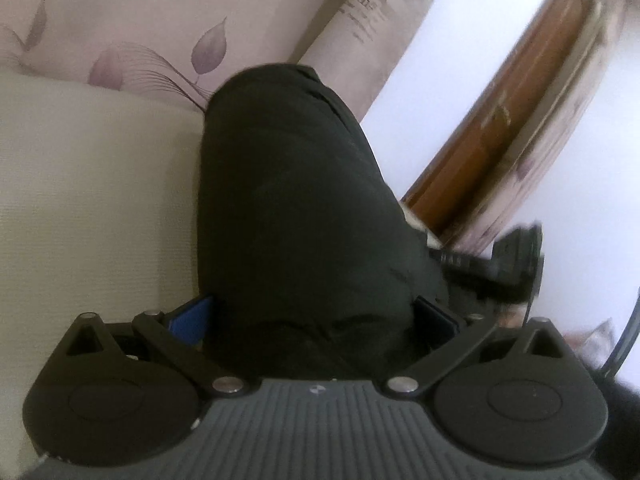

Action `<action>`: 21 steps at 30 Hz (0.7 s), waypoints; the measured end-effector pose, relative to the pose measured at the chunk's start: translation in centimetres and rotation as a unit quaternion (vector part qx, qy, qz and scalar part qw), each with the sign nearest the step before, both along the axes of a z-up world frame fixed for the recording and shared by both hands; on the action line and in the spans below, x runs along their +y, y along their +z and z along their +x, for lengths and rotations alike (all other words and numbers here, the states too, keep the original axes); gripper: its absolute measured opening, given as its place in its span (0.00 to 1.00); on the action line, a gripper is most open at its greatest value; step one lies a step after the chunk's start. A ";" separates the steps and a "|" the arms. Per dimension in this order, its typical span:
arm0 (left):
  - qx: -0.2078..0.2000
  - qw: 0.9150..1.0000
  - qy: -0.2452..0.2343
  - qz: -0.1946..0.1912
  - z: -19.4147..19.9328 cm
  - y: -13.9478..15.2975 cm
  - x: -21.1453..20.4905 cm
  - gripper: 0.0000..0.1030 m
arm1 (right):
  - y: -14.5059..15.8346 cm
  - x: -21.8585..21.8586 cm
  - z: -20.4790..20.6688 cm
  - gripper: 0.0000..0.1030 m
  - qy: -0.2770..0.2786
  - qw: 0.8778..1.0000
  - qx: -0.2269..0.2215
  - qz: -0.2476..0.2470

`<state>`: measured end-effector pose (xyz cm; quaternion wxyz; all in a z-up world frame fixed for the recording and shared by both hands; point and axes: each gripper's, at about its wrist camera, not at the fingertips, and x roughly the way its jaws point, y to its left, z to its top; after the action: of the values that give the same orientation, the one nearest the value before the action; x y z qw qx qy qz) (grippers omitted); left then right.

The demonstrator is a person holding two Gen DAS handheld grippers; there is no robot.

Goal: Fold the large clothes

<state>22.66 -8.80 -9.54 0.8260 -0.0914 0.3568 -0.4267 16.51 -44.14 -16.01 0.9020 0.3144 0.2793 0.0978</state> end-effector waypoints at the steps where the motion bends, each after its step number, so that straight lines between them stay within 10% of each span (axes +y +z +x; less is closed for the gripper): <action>1: -0.013 1.000 0.004 0.018 -1.0 0.2 0.7 0.99 | 0.1 0.7 0.1 0.07 0.009 1.000 -0.001 0.000; 10: -0.026 0.987 0.127 0.094 -7.0 1.9 9.4 1.00 | 1.5 11.2 2.3 0.07 0.121 0.992 -0.028 0.007; 21: -0.044 0.980 0.145 0.126 -8.2 2.7 9.6 1.00 | 3.2 13.9 2.1 0.07 0.136 0.989 -0.026 -0.043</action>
<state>14.41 0.84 -6.84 0.8989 -0.0188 0.3541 -0.2574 18.65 -30.26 -12.82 0.8999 0.2320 0.2999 0.2157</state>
